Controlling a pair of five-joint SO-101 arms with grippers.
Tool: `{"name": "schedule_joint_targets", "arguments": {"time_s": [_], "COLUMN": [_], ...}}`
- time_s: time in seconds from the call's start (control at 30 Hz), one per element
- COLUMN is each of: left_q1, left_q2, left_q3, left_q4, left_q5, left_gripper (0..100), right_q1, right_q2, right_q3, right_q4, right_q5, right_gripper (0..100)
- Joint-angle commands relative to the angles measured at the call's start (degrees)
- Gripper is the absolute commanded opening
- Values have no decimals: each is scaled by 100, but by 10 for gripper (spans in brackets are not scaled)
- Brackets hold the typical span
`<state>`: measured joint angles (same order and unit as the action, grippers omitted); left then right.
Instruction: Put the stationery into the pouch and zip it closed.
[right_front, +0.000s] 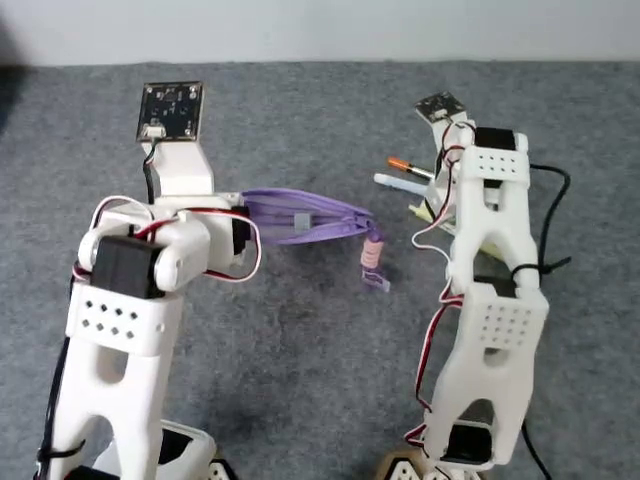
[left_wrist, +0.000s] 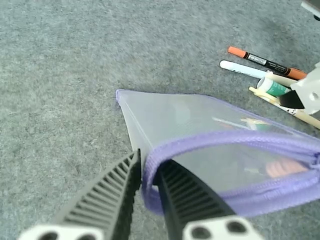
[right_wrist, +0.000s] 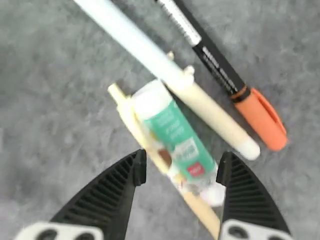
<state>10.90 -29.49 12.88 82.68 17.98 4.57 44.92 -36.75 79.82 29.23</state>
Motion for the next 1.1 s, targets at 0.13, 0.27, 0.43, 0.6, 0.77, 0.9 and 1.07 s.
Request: {"name": "schedule_joint_targets", "arguments": {"time_s": [0.13,0.27,0.43,0.6,0.77,0.9,1.07], "left_q1": [-18,-18,-18,-18,-18,-18,-18], "left_q2": [211,211,202,185,185,185,185], "left_q3": [-295,-295,-295,-303,-303,-312,-312], "left_q4": [-97,-97,-97,-97,-97,-97,-97], "left_q5": [26,26,26,26,26,26,26], "left_gripper": [29,29,29,29,29,29,29], "right_q1": [13,31,92,198,224,233,242], "right_q2": [681,822,804,796,804,831,840], "right_q3": [-835,-993,-1310,-1969,-3121,-4009,-4466], "right_q4": [66,48,66,347,1719,2299,2290], "right_q5": [53,53,53,53,9,-105,-369], "right_gripper": [195,64,9,8,8,8,8]}}
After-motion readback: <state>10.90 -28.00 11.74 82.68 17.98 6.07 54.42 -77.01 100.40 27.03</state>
